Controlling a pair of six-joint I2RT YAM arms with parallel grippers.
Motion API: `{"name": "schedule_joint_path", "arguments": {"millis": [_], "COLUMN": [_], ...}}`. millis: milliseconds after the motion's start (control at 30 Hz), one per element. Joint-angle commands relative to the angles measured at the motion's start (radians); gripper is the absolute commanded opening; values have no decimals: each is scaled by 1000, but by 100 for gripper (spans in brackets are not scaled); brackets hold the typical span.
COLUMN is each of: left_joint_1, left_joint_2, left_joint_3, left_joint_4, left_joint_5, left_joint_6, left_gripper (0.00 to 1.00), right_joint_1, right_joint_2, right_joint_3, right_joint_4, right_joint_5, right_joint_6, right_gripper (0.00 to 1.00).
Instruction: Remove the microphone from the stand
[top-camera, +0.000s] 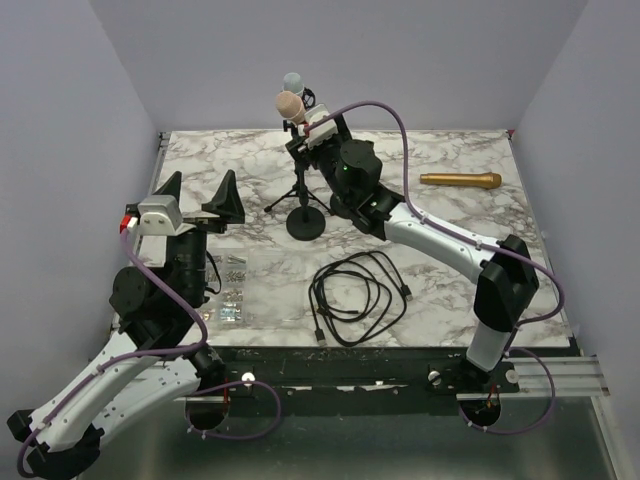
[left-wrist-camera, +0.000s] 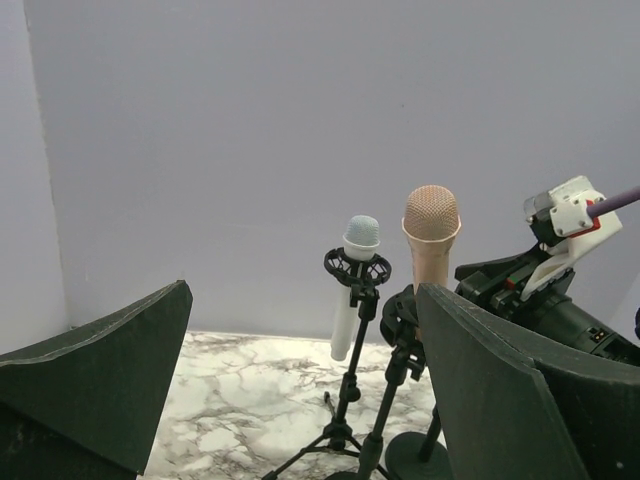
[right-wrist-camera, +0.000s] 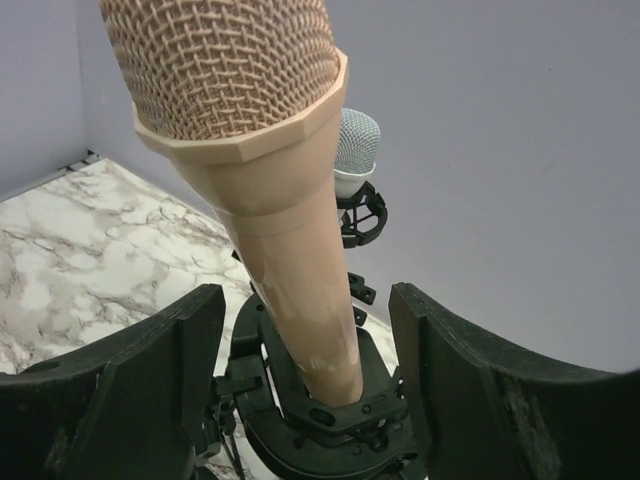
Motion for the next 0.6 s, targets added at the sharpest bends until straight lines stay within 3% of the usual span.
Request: {"name": "schedule_joint_path", "arguments": {"millis": [0, 567], "left_joint_1": [7, 11], "left_joint_2": [-15, -3], "left_joint_3": [8, 13], "left_joint_4": [11, 1], "left_joint_5": [-8, -2], "left_joint_6": [2, -6], "left_gripper": [98, 99], "right_joint_1": [8, 8], "right_joint_2": [36, 61], "right_joint_3": [30, 83], "right_joint_4": [93, 114], "right_joint_5": [9, 11], "right_joint_6": [-31, -60], "right_gripper": [71, 30]}}
